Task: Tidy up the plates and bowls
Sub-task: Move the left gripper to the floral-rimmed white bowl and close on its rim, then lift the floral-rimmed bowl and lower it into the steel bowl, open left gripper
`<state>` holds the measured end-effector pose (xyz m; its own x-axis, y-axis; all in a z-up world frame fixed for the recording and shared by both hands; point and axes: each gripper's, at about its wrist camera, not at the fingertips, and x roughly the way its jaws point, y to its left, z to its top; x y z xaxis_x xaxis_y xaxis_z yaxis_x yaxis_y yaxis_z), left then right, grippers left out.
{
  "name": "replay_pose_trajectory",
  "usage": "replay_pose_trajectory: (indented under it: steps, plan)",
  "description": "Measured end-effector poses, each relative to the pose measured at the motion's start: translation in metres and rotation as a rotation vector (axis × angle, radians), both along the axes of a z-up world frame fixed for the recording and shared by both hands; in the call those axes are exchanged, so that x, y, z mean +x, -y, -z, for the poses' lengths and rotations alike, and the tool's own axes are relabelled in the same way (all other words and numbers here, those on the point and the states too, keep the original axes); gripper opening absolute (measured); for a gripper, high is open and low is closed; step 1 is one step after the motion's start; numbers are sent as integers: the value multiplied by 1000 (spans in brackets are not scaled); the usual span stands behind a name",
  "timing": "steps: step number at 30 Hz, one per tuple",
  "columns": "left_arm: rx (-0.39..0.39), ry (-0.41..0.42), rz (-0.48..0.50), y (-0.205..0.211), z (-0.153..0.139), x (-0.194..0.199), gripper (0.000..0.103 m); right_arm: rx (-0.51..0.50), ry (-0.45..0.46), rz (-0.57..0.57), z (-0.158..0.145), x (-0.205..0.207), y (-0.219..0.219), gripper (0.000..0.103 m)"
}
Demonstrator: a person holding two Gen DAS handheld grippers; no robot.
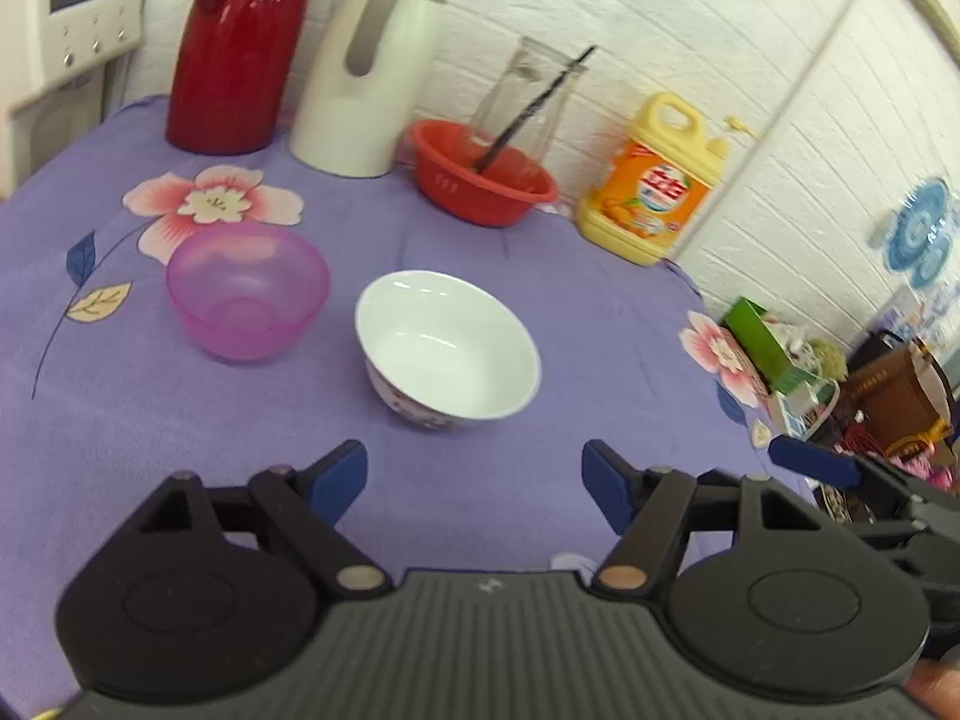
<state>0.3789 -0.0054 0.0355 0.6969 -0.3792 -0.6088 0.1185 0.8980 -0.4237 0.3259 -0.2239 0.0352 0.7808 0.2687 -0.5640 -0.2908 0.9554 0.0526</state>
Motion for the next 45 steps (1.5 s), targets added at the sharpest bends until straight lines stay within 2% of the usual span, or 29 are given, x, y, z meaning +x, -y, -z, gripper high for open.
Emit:
replay_pose_trajectory:
  steps: [3, 6, 9, 13, 16, 23, 25, 28, 30, 31, 33, 37, 45]
  plan:
    - [-11, -24, -38, -6, 7, 21, 71, -56, -39, -27, 13, 28, -14, 103]
    - [-14, -50, -94, -12, 13, 42, 71, -66, -49, -46, 18, 52, -23, 103]
    - [-19, -117, -154, -19, 21, 60, 71, -69, -67, -62, 22, 79, -33, 103]
    - [11, -180, -176, -24, 24, 75, 71, -113, -103, -90, 35, 110, -47, 103]
    - [11, -179, -165, -25, 24, 81, 71, -128, -125, -117, 45, 123, -55, 103]
    - [-32, -254, -185, -19, 46, 97, 68, -172, -142, -165, 59, 133, -70, 103]
    - [-34, -243, -189, -19, 47, 97, 66, -167, -156, -170, 63, 137, -69, 103]
    - [-27, -230, -174, -17, 47, 100, 47, -104, -203, -190, 67, 142, -66, 103]
    - [-16, -220, -152, -14, 47, 102, 30, -47, -230, -212, 68, 142, -68, 103]
    - [-17, -218, -141, -13, 47, 102, 28, -49, -234, -227, 66, 140, -71, 91]
    - [-24, -221, -117, -12, 47, 101, 19, -84, -220, -233, 63, 133, -78, 87]
    - [10, -178, -73, -2, 34, 86, 15, -107, -194, -229, 55, 116, -79, 79]
    - [-23, -158, -24, 4, 15, 46, 15, -84, -197, -189, 42, 82, -65, 82]
